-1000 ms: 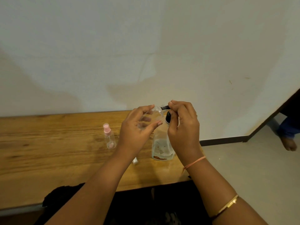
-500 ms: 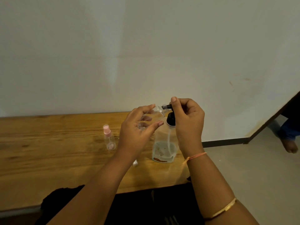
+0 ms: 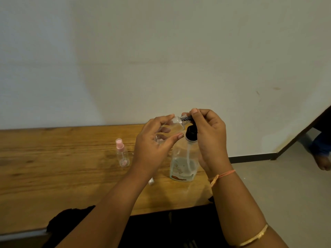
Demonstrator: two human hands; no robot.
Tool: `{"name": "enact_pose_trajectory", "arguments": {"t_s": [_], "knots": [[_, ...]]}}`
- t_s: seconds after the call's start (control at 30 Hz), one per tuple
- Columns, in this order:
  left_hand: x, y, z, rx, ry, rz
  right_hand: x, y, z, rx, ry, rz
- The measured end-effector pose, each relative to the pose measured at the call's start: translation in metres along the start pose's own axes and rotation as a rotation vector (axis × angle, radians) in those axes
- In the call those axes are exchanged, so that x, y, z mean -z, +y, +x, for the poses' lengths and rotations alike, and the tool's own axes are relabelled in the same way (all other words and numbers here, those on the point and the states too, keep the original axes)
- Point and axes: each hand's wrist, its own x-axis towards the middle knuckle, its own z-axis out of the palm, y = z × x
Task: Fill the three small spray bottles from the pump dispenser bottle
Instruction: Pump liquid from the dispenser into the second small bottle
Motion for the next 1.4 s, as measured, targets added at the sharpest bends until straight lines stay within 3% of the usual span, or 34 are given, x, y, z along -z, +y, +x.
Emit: {"name": "enact_pose_trajectory", "arguments": {"t_s": [0.13, 0.7, 0.97, 1.4], "knots": [[0.0, -0.004, 0.001, -0.004, 0.0, -0.006, 0.004, -0.002, 0.005, -0.104, -0.053, -0.074], [-0.003, -0.006, 0.001, -0.022, 0.012, 0.003, 0.011, 0.001, 0.007, -0.147, -0.134, -0.135], [-0.003, -0.008, -0.001, 0.016, -0.019, 0.01, 0.009, 0.004, 0.01, -0.077, -0.15, -0.165], [-0.001, -0.002, 0.0, 0.037, 0.011, 0.009, 0.011, 0.004, 0.01, -0.132, -0.151, -0.081]]}}
